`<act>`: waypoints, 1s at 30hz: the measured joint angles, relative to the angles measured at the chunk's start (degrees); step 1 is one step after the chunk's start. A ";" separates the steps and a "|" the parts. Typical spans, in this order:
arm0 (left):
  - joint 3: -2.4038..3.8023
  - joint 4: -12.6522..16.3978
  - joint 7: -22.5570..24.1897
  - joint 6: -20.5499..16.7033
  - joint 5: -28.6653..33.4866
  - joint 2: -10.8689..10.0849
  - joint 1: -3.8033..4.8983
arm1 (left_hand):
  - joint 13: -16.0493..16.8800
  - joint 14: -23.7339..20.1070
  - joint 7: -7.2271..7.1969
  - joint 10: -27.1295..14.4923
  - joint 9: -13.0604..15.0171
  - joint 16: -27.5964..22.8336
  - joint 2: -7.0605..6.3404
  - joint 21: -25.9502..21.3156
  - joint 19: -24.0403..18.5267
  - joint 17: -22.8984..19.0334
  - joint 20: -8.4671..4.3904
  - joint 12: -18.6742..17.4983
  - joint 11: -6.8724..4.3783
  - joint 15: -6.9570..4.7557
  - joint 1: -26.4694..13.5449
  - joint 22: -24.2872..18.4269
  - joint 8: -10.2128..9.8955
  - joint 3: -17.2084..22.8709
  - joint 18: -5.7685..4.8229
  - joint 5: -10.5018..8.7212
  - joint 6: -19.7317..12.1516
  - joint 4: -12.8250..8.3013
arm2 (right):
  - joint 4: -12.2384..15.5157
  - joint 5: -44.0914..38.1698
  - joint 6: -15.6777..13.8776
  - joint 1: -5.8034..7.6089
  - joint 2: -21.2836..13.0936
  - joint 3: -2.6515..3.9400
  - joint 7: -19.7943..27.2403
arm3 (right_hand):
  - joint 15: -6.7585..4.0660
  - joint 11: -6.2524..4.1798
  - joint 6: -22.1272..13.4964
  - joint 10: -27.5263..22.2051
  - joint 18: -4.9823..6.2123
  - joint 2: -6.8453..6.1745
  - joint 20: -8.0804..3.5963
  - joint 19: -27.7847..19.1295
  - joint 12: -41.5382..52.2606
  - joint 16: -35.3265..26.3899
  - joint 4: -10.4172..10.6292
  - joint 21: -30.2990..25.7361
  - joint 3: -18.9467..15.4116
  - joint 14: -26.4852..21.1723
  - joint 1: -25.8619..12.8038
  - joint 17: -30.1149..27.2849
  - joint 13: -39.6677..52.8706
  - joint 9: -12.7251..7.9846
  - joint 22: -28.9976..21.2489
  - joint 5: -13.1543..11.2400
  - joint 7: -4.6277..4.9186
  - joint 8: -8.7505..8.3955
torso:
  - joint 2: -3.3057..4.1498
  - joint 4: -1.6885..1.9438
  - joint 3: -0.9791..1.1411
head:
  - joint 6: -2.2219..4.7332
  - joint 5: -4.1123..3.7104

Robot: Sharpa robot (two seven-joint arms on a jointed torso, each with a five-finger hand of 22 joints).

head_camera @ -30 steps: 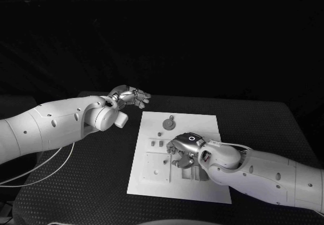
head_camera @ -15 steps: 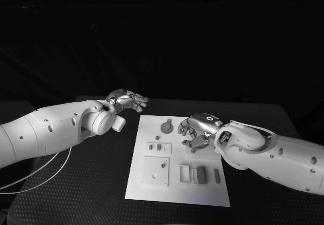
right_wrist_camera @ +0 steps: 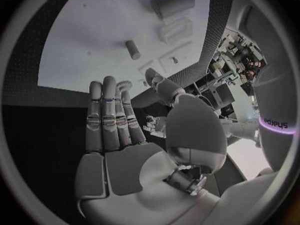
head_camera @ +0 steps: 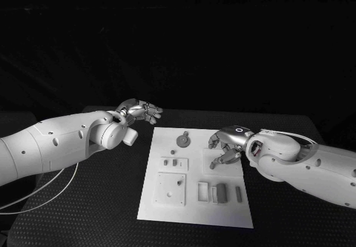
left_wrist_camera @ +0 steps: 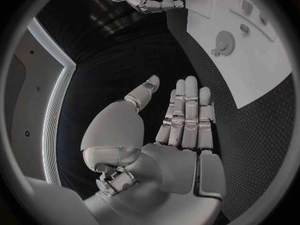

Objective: Assemble the parts on the task board

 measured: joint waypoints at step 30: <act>0.00 -0.01 0.00 0.17 0.00 -0.10 0.00 | -0.02 0.00 0.00 0.00 0.00 0.00 0.00 0.00 0.00 0.10 0.00 0.23 0.00 0.00 0.00 0.04 0.00 0.00 -0.01 0.00 0.00 0.00 | -1.95 -3.04 2.09 -2.82 2.44 -1.28 0.16 | -4.01 -4.39 4.27 11.68 0.40 2.47 -1.76 4.06 5.71 1.36 3.29 1.45 4.94 3.83 5.39 2.29 2.18 1.78 1.36 0.00 1.74 3.00 | 0.04 0.21 -0.10 | -0.56 -0.19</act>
